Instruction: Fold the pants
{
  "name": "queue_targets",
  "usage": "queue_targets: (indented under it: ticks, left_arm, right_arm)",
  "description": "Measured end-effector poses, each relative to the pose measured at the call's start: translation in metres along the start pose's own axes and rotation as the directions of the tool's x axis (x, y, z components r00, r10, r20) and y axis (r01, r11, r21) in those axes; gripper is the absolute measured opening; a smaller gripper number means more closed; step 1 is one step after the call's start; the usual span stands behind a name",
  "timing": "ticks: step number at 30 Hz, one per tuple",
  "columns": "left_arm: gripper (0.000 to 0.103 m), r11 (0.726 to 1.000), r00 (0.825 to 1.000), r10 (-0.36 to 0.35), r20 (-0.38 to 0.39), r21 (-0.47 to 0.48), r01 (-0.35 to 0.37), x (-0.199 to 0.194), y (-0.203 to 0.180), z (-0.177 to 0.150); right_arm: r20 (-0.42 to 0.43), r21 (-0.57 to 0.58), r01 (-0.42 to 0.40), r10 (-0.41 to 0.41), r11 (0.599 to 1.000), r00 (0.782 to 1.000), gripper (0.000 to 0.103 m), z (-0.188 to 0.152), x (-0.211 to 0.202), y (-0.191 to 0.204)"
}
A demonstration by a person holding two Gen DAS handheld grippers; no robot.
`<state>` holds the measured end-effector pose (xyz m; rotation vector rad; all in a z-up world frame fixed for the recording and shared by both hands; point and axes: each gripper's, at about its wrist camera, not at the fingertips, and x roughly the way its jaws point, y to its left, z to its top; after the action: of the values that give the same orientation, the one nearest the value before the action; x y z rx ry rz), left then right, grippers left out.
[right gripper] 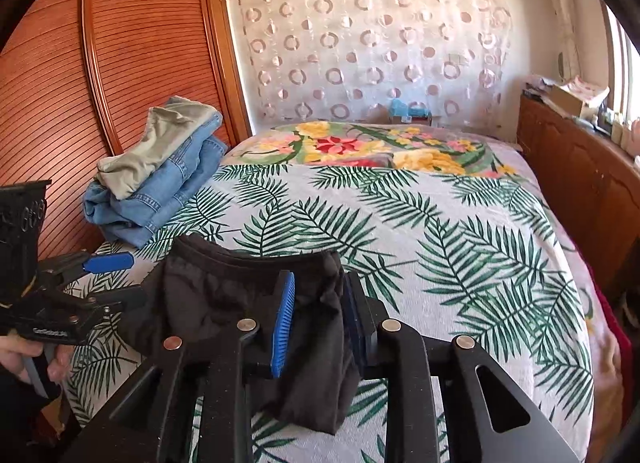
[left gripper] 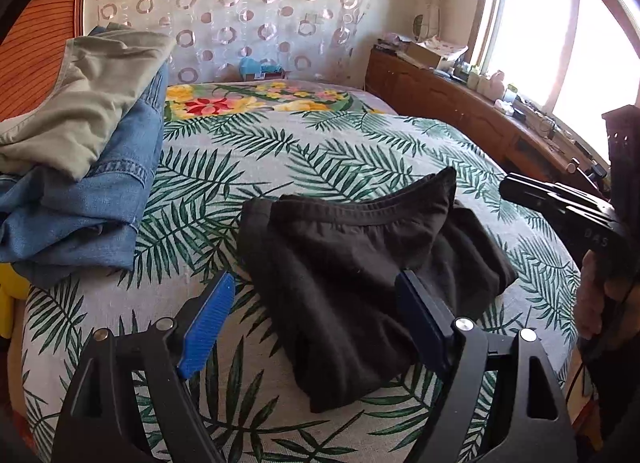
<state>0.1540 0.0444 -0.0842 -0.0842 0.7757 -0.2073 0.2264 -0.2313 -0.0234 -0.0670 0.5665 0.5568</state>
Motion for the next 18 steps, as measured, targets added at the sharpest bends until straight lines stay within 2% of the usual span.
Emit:
queue_targets:
  ticks: [6,9,15,18]
  left_arm:
    - [0.083,1.0,1.0,-0.014,-0.014,0.004,0.014,0.001,0.0,-0.014]
    - [0.083,1.0,0.999,0.008,-0.036,0.012,-0.008,0.008,0.001,-0.018]
    - [0.083,1.0,0.999,0.014,-0.05,0.006,-0.014,0.013,0.005,-0.024]
    - [0.083,1.0,0.999,0.012,-0.047,0.006,-0.011,0.013,0.005,-0.024]
  right_arm:
    - [-0.046,-0.026,-0.003,0.002,1.0,0.999,0.026,-0.003,0.002,0.004]
    - [-0.066,-0.029,-0.005,0.003,1.0,0.998,0.026,-0.002,0.009,0.002]
    - [-0.15,0.018,-0.031,0.033,0.999,0.988,0.026,0.012,0.045,-0.008]
    - [-0.167,0.024,-0.006,0.01,1.0,0.986,0.026,0.019,0.057,-0.014]
